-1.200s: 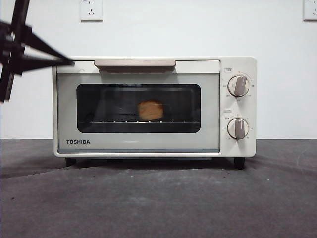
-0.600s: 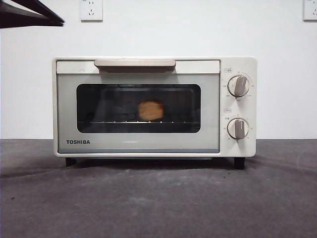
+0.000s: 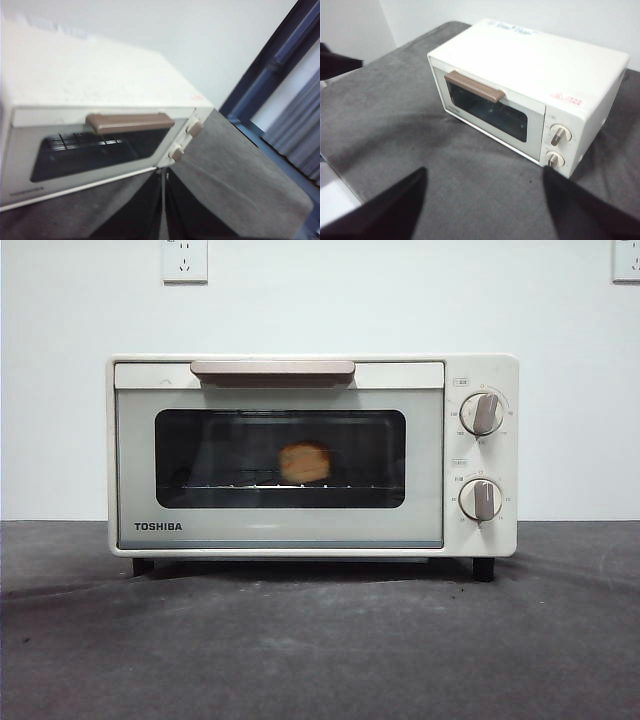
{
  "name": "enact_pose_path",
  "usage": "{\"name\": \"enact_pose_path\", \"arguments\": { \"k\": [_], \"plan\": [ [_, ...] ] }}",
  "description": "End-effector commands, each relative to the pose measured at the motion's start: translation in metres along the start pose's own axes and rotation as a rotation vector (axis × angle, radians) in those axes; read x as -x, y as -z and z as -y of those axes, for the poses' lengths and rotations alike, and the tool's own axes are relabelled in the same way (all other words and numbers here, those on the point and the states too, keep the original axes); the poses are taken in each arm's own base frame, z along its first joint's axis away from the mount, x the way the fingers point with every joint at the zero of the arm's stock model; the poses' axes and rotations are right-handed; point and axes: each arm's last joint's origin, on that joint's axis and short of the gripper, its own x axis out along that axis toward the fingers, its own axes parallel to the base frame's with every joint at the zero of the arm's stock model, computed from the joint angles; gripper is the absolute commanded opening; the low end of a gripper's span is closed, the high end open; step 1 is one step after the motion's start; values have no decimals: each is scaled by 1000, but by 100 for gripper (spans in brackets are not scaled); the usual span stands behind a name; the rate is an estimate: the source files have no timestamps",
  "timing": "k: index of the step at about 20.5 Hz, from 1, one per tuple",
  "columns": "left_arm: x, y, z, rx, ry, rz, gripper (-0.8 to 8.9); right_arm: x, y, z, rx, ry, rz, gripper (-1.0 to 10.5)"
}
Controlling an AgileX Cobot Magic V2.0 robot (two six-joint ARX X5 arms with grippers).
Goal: The left arm flap open the oven, the right arm pick bread and place it into oven, the left arm flap close the oven
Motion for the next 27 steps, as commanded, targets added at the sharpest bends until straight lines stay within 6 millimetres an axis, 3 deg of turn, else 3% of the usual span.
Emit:
{"name": "enact_pose_path", "arguments": {
  "k": [1, 2, 7, 27],
  "plan": [
    [8, 0, 4, -50, -43, 6, 16, 3, -6, -1, 18, -11, 32, 105],
    [10, 2, 4, -56, -68, -3, 16, 3, -6, -1, 18, -10, 36, 11],
    [14, 10, 1, -83, -156, -61, 19, 3, -7, -1, 21, -10, 44, 10],
    [14, 10, 1, -94, -155, -62, 20, 3, -8, -1, 14, -12, 55, 10]
  ]
}}
